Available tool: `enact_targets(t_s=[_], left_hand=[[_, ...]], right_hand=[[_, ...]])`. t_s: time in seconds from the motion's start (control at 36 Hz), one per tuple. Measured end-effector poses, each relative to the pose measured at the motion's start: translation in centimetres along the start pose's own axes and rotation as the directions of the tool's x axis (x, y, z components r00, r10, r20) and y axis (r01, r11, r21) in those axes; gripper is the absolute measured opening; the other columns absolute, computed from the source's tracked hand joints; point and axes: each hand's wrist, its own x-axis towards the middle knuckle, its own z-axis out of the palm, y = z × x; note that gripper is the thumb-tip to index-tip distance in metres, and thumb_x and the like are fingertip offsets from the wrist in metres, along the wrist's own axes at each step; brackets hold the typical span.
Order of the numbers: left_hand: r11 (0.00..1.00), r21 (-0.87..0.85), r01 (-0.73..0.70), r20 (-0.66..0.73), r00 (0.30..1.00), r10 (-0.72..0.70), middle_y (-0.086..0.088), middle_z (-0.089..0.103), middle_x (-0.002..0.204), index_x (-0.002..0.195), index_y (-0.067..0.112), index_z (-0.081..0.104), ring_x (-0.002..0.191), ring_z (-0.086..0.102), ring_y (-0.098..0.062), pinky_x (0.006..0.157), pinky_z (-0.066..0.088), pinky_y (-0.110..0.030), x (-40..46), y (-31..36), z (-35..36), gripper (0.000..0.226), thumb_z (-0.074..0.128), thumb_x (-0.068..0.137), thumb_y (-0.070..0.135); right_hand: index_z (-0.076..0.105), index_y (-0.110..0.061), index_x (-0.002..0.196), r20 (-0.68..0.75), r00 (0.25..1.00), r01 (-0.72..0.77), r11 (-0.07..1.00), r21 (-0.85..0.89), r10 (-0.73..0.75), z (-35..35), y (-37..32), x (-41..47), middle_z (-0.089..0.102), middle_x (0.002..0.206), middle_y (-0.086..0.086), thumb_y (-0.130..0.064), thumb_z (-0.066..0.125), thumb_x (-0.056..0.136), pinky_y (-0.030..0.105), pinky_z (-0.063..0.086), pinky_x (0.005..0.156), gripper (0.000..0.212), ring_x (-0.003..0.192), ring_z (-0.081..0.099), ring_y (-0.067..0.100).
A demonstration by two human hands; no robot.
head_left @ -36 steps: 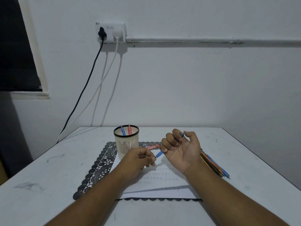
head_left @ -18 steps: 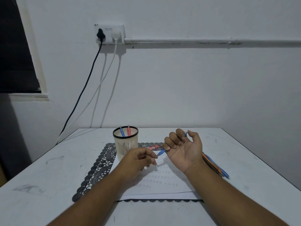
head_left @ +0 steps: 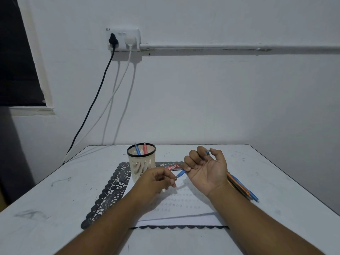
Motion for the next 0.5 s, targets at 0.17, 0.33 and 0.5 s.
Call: enact_targets(t_s=[0.17, 0.33, 0.5], left_hand=[[0.999, 0.037, -0.004, 0.003, 1.0, 0.003, -0.016, 0.066, 0.072, 0.093, -0.015, 0.066, 0.056, 0.053, -0.009, 0.054, 0.042, -0.014, -0.03, 0.08, -0.11, 0.01, 0.06, 0.088, -0.02], [0.999, 0.048, -0.002, 0.002, 1.0, 0.002, -0.013, 0.067, 0.072, 0.092, -0.011, 0.068, 0.056, 0.055, -0.009, 0.054, 0.042, -0.014, -0.04, 0.11, -0.11, 0.01, 0.063, 0.087, -0.019], [0.999, 0.046, 0.0, 0.006, 1.0, 0.0, -0.016, 0.066, 0.072, 0.095, -0.017, 0.065, 0.056, 0.055, -0.009, 0.054, 0.042, -0.014, -0.04, 0.1, -0.09, 0.009, 0.062, 0.087, -0.02]], right_hand=[[0.024, -0.02, 0.07, -0.001, 1.0, 0.001, 1.0, -0.004, -0.001, -0.08, 0.1, 0.0, 0.02, 0.065, -0.001, -0.037, 0.04, 0.086, 0.034, 0.021, 0.059, 0.028, 0.062, 0.014, 0.019], [0.026, -0.02, 0.067, 0.003, 1.0, -0.006, 1.0, -0.008, 0.006, 0.0, -0.14, -0.05, 0.022, 0.063, -0.001, -0.034, 0.036, 0.088, 0.033, 0.023, 0.057, 0.027, 0.062, 0.014, 0.019], [0.026, -0.02, 0.067, 0.012, 1.0, -0.014, 1.0, -0.018, 0.014, -0.01, -0.07, 0.04, 0.022, 0.063, 0.0, -0.035, 0.037, 0.087, 0.033, 0.023, 0.058, 0.027, 0.062, 0.014, 0.019]])
